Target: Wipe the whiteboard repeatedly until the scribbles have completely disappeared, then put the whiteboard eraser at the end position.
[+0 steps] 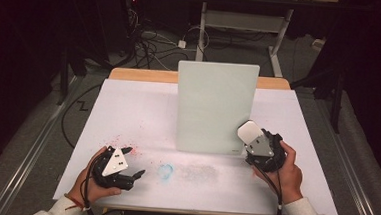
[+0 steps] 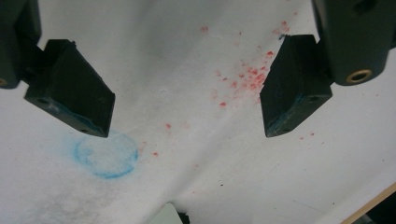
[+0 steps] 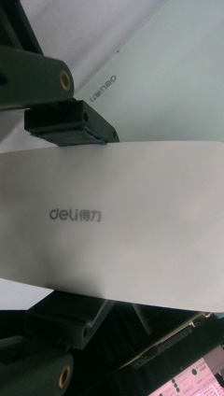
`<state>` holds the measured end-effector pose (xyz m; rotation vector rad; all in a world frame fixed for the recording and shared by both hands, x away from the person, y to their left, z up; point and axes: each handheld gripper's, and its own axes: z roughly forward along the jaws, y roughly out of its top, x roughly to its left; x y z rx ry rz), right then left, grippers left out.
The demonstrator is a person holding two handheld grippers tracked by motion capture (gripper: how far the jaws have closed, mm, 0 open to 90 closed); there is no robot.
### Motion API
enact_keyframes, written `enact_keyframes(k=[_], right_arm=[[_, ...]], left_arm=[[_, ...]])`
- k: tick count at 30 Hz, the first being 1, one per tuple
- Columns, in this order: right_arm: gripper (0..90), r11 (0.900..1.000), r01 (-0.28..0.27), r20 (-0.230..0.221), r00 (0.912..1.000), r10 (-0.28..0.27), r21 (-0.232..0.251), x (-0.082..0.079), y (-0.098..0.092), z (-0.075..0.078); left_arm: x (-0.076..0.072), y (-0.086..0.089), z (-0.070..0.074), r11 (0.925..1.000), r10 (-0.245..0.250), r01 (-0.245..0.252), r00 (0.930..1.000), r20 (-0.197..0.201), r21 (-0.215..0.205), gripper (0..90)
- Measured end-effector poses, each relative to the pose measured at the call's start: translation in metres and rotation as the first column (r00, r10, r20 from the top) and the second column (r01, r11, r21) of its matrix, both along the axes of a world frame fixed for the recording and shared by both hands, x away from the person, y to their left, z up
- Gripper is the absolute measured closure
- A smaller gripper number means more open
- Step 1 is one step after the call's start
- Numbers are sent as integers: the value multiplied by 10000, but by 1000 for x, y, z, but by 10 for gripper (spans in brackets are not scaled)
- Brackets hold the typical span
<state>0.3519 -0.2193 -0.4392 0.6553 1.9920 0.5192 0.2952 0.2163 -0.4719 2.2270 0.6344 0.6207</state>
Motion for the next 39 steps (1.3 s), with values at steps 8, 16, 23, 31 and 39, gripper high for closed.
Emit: enact_keyframes(k=[8,16,23,31,39], right_arm=[[301,9972,-428,103,9991,423,614,-3,-1,10],[301,9879,-673,95,9977,666,1394,-5,-4,20],[301,9817,-1009,44,9948,1016,1616,-10,-6,24],[301,9726,-1519,-57,9878,1553,1762,-19,-2,29],[301,9640,-1950,-243,9790,2026,1807,-22,4,31]], left_arm=[[-1,-1,-1,10000,-14,14,10000,-37,17,174],[-1,-1,0,9999,76,-76,10000,3,67,174],[0,-5,0,9999,15,-16,10000,80,108,174],[0,-7,1,9999,-24,23,9999,124,129,174],[0,-7,0,9999,-7,6,9999,120,134,174]])
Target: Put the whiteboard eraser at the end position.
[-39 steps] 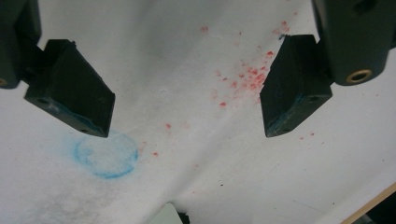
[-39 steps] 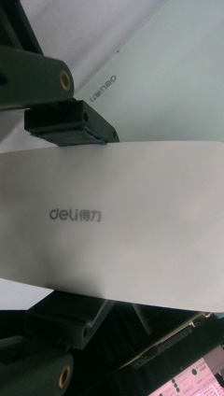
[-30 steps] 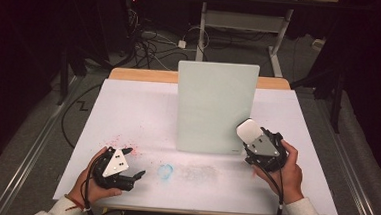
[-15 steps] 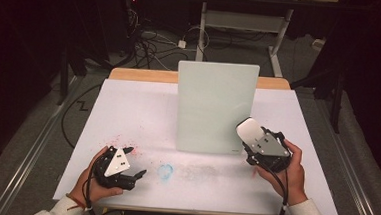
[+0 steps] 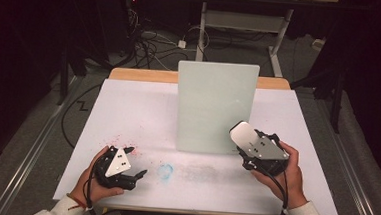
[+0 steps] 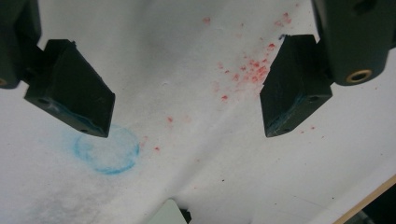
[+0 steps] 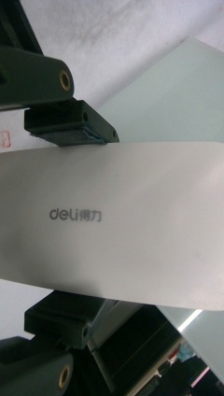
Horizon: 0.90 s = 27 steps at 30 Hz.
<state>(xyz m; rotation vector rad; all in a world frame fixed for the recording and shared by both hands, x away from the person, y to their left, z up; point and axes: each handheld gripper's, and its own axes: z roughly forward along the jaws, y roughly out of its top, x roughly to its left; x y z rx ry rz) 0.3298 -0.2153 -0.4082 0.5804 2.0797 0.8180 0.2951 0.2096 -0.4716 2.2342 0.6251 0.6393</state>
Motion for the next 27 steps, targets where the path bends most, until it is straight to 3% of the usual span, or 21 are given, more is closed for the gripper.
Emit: enact_keyframes(k=[7,12,15,23,27], right_arm=[[301,9998,-194,-190,9996,195,86,-1,3,1],[301,9973,-737,-586,9955,740,72,-2,7,2],[301,9891,-1471,-1298,9809,1448,-86,0,10,2],[300,9717,-2330,-2138,9519,2196,-393,0,21,-3],[300,9554,-2873,-2517,9316,2621,-687,-1,29,-7]], left_arm=[[0,0,0,10000,5,-5,10000,-13,1,174],[0,0,-1,10000,-35,35,10000,-49,39,174],[0,1,-1,10000,-22,22,10000,-43,42,174],[0,0,-1,10000,-19,19,10000,-72,44,174],[0,1,-1,10000,23,-23,10000,-57,10,174]])
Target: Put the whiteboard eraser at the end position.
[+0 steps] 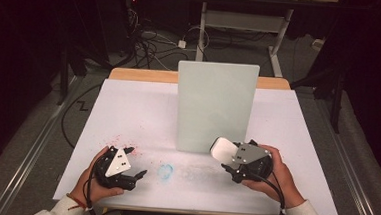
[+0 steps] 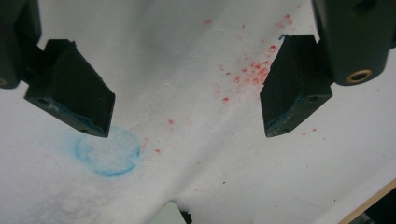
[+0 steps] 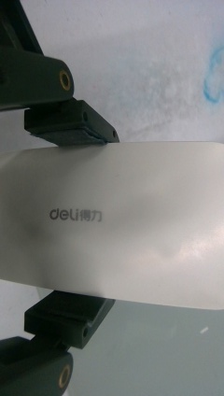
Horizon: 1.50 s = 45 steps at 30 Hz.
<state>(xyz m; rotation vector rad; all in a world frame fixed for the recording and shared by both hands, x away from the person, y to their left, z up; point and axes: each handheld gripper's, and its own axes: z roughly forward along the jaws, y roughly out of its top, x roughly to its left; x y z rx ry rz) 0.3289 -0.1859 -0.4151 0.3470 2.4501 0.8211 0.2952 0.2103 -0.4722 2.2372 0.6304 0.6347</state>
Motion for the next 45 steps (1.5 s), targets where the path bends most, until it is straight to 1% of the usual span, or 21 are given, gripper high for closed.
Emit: enact_keyframes(k=[3,4,6,10,13,17,19,24,26,29,31,32,33,34,35,36,38,39,42,44,45], right_arm=[[300,9992,-314,-314,9990,306,-266,0,7,-3],[300,9979,-453,-447,9981,433,-454,1,9,-4],[300,9914,-852,-772,9940,777,-992,3,14,-6],[301,9828,-1245,-1303,9857,1068,-1366,7,23,-12],[300,9770,-1427,-1591,9803,1173,-1585,10,31,-16],[300,9708,-1654,-1981,9715,1300,-1738,14,41,-20],[300,9615,-1967,-2198,9634,1532,-1920,14,45,-22],[300,9458,-2338,-2471,9528,1767,-2255,14,53,-25],[301,9422,-2446,-2598,9482,1831,-2289,14,55,-26],[301,9388,-2645,-2808,9390,1986,-2207,13,57,-29],[302,9345,-2739,-2866,9360,2046,-2272,13,59,-31],[302,9336,-2758,-2923,9342,2045,-2286,13,59,-31],[302,9333,-2765,-2898,9347,2057,-2293,13,59,-32],[302,9348,-2780,-2806,9361,2120,-2209,13,59,-34],[302,9350,-2769,-2830,9358,2101,-2217,13,59,-34],[302,9397,-2715,-2758,9380,2099,-2080,13,58,-36],[302,9378,-2708,-2768,9384,2069,-2172,13,58,-36],[301,9407,-2644,-2754,9399,2020,-2126,13,58,-38],[300,9428,-2642,-2715,9403,2050,-2033,13,56,-37],[300,9476,-2566,-2692,9419,2011,-1902,13,55,-37],[298,9525,-2475,-2608,9451,1971,-1774,13,55,-38]], left_arm=[[0,0,0,10000,-16,16,10000,-26,23,174],[0,0,0,10000,-13,13,10000,-24,32,174],[1,-1,-1,10000,10,-9,10000,-49,28,174],[1,-2,-2,10000,31,-30,10000,-90,62,174],[2,-2,-2,10000,38,-37,9999,-111,69,174],[3,-3,-4,9996,148,-144,9997,-177,222,174],[2,-4,-4,9997,120,-115,9997,-195,237,174],[2,-3,-5,9997,152,-148,9997,-200,207,174],[2,-4,-5,9995,112,-105,9997,-211,303,174],[2,-3,-5,9996,89,-83,9997,-218,276,174],[2,-4,-5,9996,88,-82,9997,-234,264,174],[2,-4,-5,9996,84,-78,9997,-234,271,174],[2,-4,-5,9995,61,-54,9997,-229,295,174],[2,-4,-5,9996,61,-55,9997,-228,261,174],[2,-4,-5,9996,53,-47,9997,-221,268,174],[2,-4,-5,9997,50,-44,9998,-217,257,174],[2,-4,-5,9996,58,-52,9997,-222,266,174],[2,-4,-5,9996,52,-46,9997,-220,266,174],[1,-4,-5,9996,27,-21,9998,-218,272,174],[1,-4,-5,9997,-1,6,9998,-221,261,174],[1,-4,-5,9996,1,5,9998,-208,273,174]])
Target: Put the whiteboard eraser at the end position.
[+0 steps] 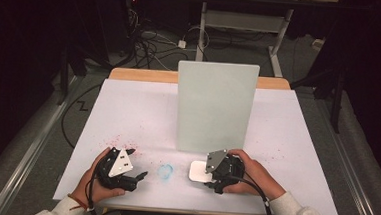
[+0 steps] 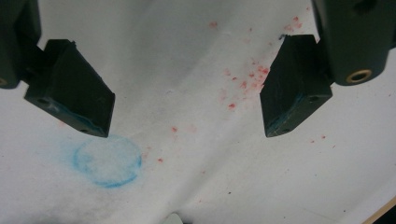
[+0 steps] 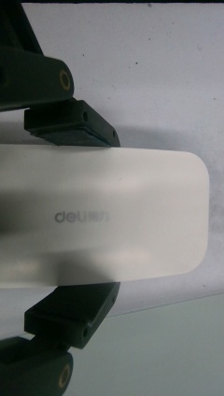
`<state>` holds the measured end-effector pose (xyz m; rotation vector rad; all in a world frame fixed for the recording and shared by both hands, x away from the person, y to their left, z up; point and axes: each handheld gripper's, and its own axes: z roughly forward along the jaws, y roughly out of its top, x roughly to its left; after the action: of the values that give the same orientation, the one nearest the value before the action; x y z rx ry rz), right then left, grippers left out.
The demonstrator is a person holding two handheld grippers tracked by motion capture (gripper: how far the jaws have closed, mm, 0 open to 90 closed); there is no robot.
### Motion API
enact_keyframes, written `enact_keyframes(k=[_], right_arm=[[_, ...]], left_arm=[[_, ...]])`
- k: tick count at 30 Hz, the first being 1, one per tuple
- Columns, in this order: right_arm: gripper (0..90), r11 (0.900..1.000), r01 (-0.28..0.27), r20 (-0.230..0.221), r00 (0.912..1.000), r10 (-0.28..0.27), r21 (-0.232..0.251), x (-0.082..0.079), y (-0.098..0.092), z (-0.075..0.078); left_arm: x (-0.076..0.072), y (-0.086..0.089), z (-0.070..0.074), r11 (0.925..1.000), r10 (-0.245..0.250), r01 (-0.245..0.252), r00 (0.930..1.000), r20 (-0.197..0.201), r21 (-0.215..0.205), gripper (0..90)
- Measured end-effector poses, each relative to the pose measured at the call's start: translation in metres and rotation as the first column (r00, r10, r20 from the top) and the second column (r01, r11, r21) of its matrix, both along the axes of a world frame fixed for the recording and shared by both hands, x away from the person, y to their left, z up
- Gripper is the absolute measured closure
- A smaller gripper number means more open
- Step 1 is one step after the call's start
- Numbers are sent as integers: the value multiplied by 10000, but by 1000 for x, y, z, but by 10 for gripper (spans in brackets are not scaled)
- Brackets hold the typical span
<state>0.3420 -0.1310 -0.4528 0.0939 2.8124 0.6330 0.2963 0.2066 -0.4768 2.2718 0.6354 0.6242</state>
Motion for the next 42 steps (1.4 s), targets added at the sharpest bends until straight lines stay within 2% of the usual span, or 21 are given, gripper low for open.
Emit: enact_keyframes(k=[3,8,10,13,19,22,26,28,30,32,34,36,38,40,42], right_arm=[[297,9998,26,-58,10000,-25,188,0,-2,2],[294,9935,254,35,9997,-259,1107,-1,-6,11],[313,9898,322,353,9987,-374,1386,-2,-8,14],[310,9830,654,561,9955,-760,1714,-2,-12,18],[305,9640,1142,1113,9833,-1442,2402,1,-23,26],[296,9535,1404,1406,9731,-1826,2667,1,-27,29],[285,9453,1548,1738,9621,-2103,2870,1,-33,33],[278,9337,1776,1866,9519,-2432,3110,0,-34,35],[263,9273,1867,2002,9446,-2602,3243,0,-36,37],[236,9176,2013,2144,9342,-2851,3428,-1,-38,39],[209,9129,2153,2325,9232,-3061,3467,-1,-40,41],[193,8969,2343,2517,9054,-3418,3750,-2,-42,43],[186,8881,2420,2538,8991,-3567,3908,-1,-46,45],[190,8806,2516,2671,8875,-3754,4016,-2,-48,46],[192,8633,2668,2724,8728,-4049,4284,-2,-51,47]], left_arm=[[0,1,0,10000,1,-1,10000,11,-34,174],[0,1,0,10000,-6,6,10000,10,-27,174],[0,1,1,10000,-8,8,10000,20,-16,174],[-1,1,1,10000,-22,22,10000,39,-33,174],[-1,1,1,10000,-18,19,10000,75,-80,174],[-2,2,2,9999,3,0,9998,181,-139,174],[-1,2,2,10000,1,1,9999,162,-99,174],[-1,1,2,10000,-31,32,9999,118,-40,174],[-1,2,1,10000,-31,32,9999,122,-34,174],[-1,2,2,10000,-2,3,9999,133,-32,174],[-1,2,2,10000,-2,2,9999,137,-45,174],[-2,2,3,10000,25,-24,9997,247,-17,175],[-2,3,3,10000,57,-55,9995,321,-56,190],[-2,3,3,9999,80,-78,9997,230,-73,190],[-2,3,3,10000,95,-94,9997,232,-13,190]])
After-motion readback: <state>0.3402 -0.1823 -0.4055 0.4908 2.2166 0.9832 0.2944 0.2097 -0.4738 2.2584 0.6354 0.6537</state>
